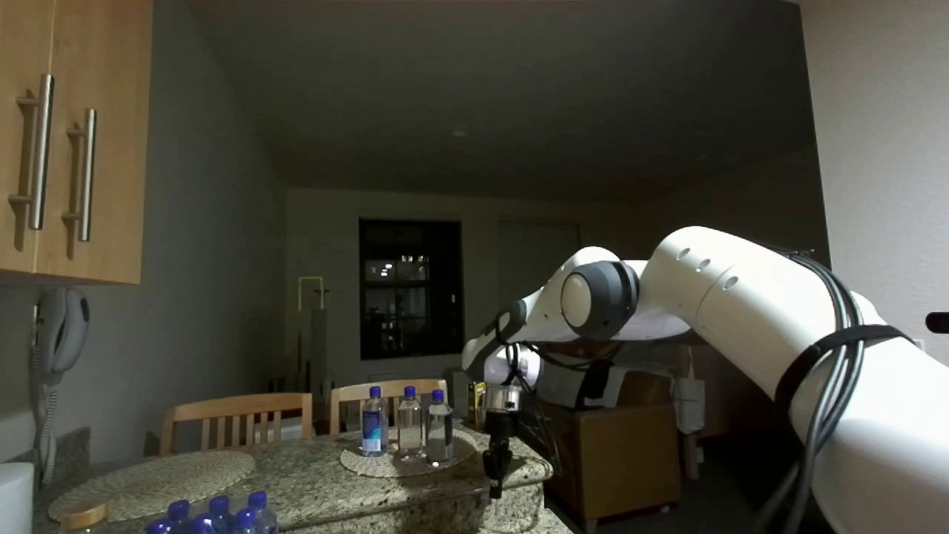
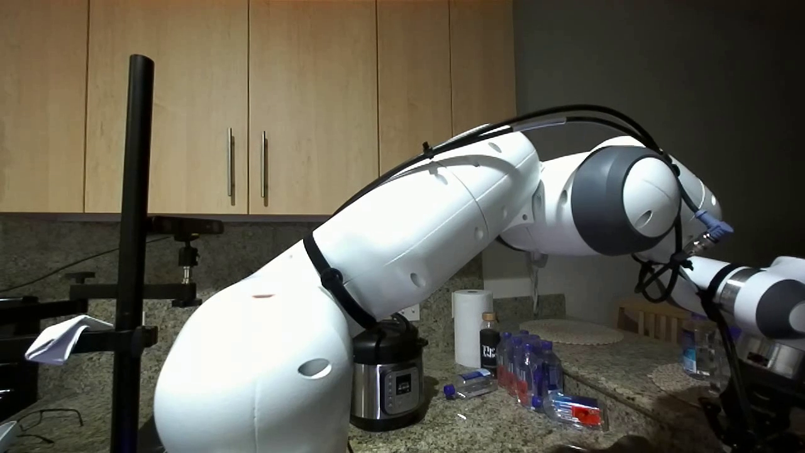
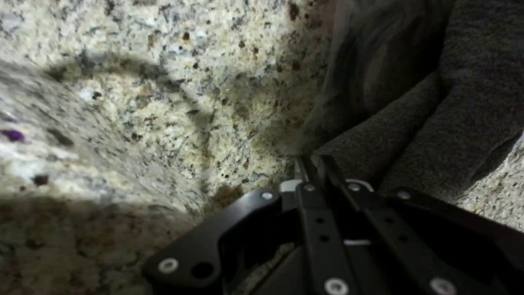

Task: Move the towel to the right

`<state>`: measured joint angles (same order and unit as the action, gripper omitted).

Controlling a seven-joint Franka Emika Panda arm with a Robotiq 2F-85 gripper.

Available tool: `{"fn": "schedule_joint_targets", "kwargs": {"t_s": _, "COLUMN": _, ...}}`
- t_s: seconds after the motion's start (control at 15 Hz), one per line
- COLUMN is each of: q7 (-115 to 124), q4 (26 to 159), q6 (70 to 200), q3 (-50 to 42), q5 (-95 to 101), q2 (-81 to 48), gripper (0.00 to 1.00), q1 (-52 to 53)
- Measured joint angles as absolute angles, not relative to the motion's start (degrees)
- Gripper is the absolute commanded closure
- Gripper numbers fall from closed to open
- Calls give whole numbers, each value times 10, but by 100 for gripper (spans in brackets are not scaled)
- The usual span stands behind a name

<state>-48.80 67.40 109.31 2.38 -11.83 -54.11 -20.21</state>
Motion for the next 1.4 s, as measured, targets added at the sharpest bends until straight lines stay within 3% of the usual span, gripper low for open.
{"fn": "schedule_joint_targets", "kwargs": {"t_s": 0.6, "q7": -488, "q4": 685, "q6": 1051, "q3": 38, "q5": -118, "q2": -553, "gripper": 3, "q1": -179}}
{"fn": "schedule_joint_targets", "kwargs": {"t_s": 0.67, "q7": -488, "q4": 685, "q6": 1055, "q3": 39, "q5": -118, "q2": -557, "gripper": 1, "q1": -175}}
{"fn": "schedule_joint_targets", "kwargs": {"t_s": 1.27, "q7": -488, "q4": 685, "q6": 1115, "q3": 56, "q5": -127, "q2": -593, "gripper": 0, "q1": -167}}
{"fn": "schedule_joint_targets", "kwargs": {"t_s": 1.33, "q7": -488, "q4": 684, "q6": 1116, "q3": 58, "q5": -128, "q2": -595, "gripper": 25, "q1": -167}}
{"fn": "schedule_joint_targets", "kwargs": {"t_s": 1.4, "q7": -488, "q4": 684, "q6": 1116, "q3": 60, "q5": -128, "q2": -596, "gripper": 26, "q1": -167}}
